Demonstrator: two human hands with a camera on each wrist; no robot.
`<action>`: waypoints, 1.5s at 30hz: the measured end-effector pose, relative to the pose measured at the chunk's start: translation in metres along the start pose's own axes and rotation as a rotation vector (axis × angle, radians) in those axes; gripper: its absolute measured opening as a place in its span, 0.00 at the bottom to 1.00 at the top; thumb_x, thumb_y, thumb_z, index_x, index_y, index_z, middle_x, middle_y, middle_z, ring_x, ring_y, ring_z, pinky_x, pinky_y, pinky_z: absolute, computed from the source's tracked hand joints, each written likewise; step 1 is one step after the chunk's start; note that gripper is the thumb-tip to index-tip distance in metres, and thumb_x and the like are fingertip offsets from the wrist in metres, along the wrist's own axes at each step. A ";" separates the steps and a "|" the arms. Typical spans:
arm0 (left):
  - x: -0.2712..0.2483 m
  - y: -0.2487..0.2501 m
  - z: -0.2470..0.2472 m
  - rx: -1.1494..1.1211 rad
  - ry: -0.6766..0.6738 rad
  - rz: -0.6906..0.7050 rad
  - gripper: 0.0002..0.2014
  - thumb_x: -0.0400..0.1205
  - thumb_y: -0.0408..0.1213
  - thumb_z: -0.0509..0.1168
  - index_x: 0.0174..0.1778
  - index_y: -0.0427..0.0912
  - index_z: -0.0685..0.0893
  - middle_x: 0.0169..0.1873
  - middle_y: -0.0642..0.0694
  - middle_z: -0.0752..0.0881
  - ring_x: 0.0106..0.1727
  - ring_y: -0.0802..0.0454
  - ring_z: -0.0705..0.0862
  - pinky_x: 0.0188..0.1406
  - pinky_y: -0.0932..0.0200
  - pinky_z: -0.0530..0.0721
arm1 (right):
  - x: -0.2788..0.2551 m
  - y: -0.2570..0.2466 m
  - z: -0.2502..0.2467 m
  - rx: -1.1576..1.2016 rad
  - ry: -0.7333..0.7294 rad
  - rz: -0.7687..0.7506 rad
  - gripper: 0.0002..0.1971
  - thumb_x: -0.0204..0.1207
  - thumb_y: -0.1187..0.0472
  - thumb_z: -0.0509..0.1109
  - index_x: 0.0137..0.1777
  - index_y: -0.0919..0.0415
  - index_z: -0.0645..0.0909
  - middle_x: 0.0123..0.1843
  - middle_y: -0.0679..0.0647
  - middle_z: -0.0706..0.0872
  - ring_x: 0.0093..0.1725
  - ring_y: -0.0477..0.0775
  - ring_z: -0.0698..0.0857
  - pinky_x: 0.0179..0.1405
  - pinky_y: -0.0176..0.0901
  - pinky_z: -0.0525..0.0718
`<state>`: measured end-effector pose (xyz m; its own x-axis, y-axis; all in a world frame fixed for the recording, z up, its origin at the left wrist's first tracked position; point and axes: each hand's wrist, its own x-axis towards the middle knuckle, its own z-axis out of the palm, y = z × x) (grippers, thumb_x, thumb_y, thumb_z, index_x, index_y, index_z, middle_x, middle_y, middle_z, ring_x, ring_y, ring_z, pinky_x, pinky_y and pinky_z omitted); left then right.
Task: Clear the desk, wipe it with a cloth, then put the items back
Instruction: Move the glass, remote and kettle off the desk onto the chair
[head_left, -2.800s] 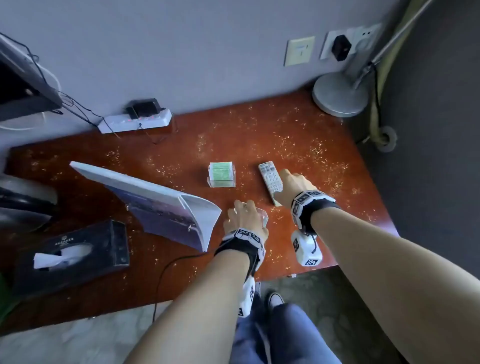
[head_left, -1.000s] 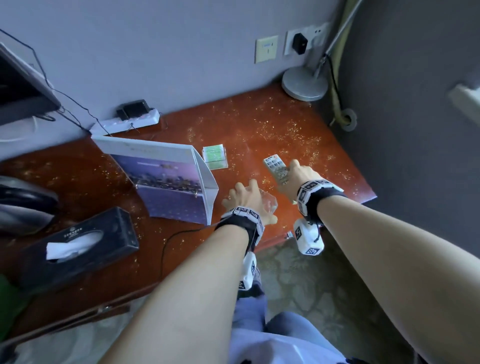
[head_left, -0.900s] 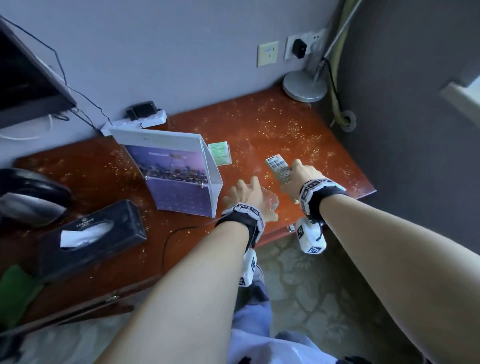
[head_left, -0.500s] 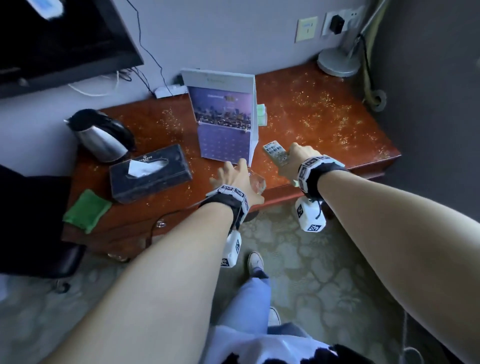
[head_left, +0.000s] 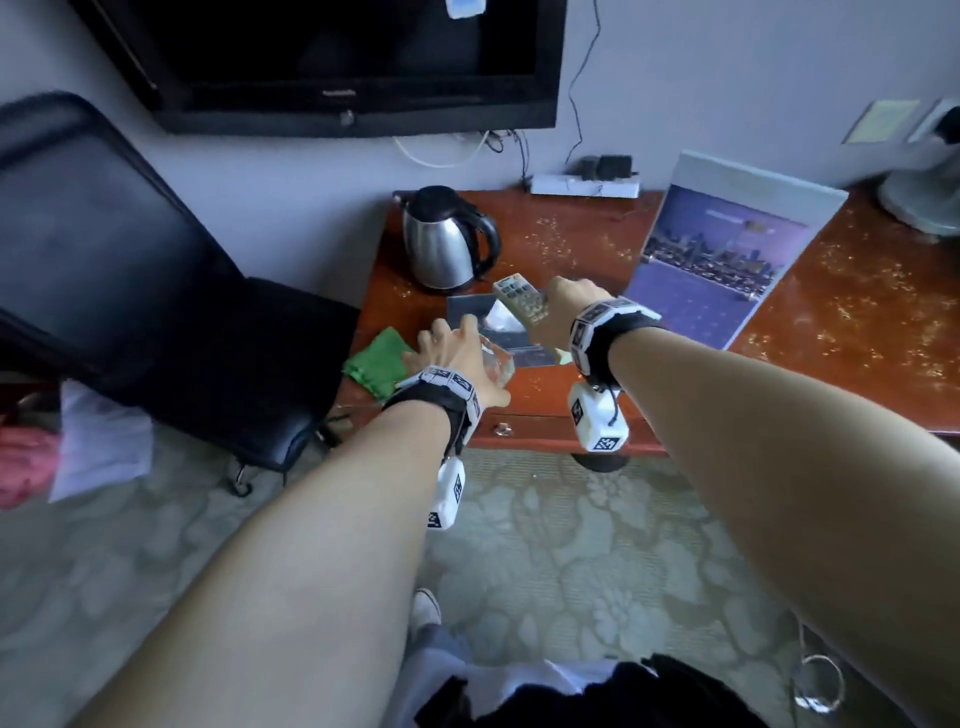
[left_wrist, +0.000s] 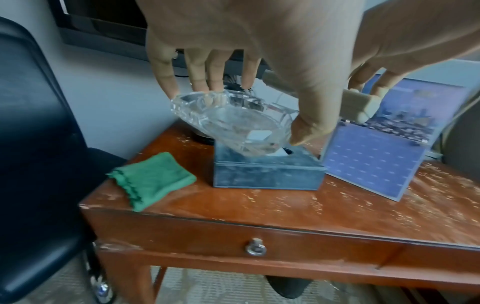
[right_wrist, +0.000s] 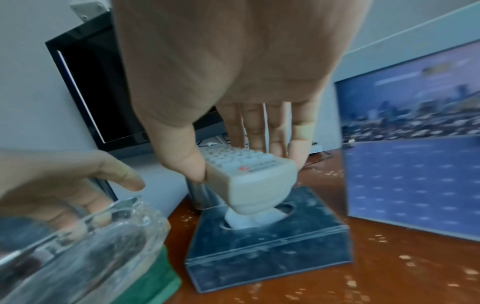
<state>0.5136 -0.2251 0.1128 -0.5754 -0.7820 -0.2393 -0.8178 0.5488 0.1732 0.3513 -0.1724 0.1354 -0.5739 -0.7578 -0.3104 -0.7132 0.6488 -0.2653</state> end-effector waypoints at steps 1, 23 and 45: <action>0.007 -0.024 -0.006 -0.003 0.014 -0.007 0.46 0.56 0.53 0.77 0.70 0.48 0.67 0.64 0.40 0.72 0.65 0.36 0.73 0.56 0.46 0.75 | 0.009 -0.026 0.003 0.006 -0.006 -0.007 0.24 0.69 0.47 0.76 0.59 0.60 0.78 0.47 0.58 0.81 0.41 0.63 0.81 0.38 0.47 0.77; 0.143 -0.365 -0.045 -0.033 -0.085 -0.311 0.50 0.56 0.57 0.78 0.74 0.52 0.64 0.65 0.42 0.72 0.67 0.38 0.74 0.59 0.39 0.75 | 0.180 -0.364 0.111 -0.060 -0.206 -0.173 0.15 0.64 0.48 0.78 0.41 0.56 0.79 0.44 0.58 0.88 0.36 0.59 0.84 0.31 0.40 0.78; 0.342 -0.613 -0.017 -0.100 -0.317 -0.505 0.50 0.55 0.54 0.76 0.73 0.52 0.60 0.65 0.44 0.69 0.65 0.41 0.72 0.59 0.38 0.79 | 0.425 -0.544 0.227 -0.141 -0.358 -0.136 0.25 0.67 0.49 0.78 0.60 0.59 0.78 0.56 0.59 0.85 0.54 0.65 0.85 0.40 0.46 0.76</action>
<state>0.8178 -0.8338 -0.0594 -0.1014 -0.8043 -0.5856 -0.9948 0.0897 0.0491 0.5865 -0.8313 -0.0591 -0.3116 -0.7478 -0.5862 -0.8356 0.5094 -0.2057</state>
